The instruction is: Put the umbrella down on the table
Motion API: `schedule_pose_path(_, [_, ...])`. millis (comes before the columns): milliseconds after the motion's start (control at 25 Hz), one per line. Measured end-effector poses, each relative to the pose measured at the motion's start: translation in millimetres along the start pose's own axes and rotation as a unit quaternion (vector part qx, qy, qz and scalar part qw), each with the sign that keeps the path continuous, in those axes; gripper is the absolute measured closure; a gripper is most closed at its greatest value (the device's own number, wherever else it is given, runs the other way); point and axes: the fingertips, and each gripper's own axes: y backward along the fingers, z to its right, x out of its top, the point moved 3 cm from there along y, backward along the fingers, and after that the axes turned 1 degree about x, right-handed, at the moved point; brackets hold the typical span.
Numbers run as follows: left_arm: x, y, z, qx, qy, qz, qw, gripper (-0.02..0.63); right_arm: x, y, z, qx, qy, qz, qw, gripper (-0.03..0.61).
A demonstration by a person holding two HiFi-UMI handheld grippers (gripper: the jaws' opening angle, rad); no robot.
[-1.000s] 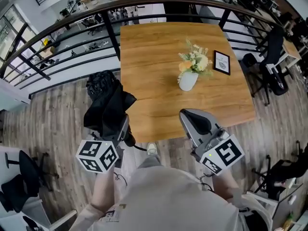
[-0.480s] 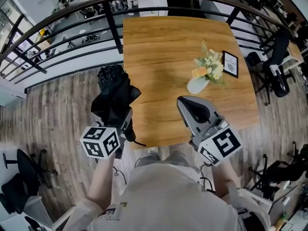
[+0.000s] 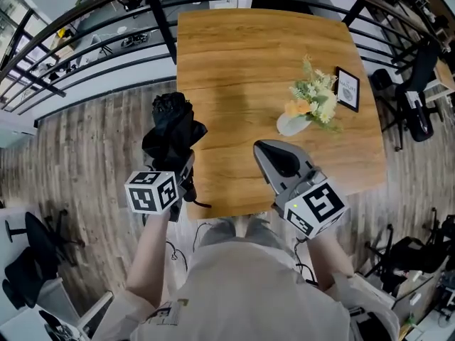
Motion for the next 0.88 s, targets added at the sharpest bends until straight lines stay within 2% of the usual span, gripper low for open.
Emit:
schedule_pose_path(480, [-68.5,-87.9,-20.3,0.007,0.031,-0.104,0.994,0.359,-61.1,-20.8,42.6,0.015,-0.053,-0.05,0.997,0.552])
schedule_pose_path(880, [-119.2,-122.7,-34.7,0.006,0.047,-0.166,0.985,0.359,-95.0,-35.2,55.6,0.017,-0.082,-0.089,0.993,0.552])
